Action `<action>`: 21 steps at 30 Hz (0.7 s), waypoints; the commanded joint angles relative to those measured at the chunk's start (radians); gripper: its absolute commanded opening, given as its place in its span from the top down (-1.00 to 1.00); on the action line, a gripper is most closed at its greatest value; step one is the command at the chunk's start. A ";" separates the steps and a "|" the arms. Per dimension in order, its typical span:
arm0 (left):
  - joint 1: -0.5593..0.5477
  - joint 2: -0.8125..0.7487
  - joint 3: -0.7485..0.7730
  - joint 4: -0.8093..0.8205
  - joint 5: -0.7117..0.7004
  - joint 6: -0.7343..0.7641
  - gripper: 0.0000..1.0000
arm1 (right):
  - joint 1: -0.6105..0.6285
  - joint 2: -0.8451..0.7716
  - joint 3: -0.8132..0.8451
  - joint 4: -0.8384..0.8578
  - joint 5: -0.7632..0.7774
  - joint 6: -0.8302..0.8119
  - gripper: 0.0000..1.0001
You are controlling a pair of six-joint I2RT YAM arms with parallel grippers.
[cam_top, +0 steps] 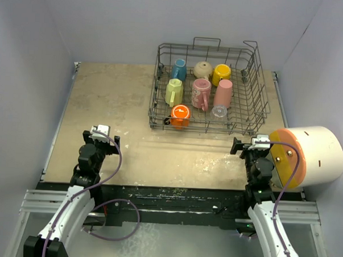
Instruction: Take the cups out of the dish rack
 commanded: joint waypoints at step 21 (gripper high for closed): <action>0.004 0.145 0.318 -0.222 0.029 0.088 -0.99 | -0.001 0.134 0.325 -0.235 0.437 0.308 -1.00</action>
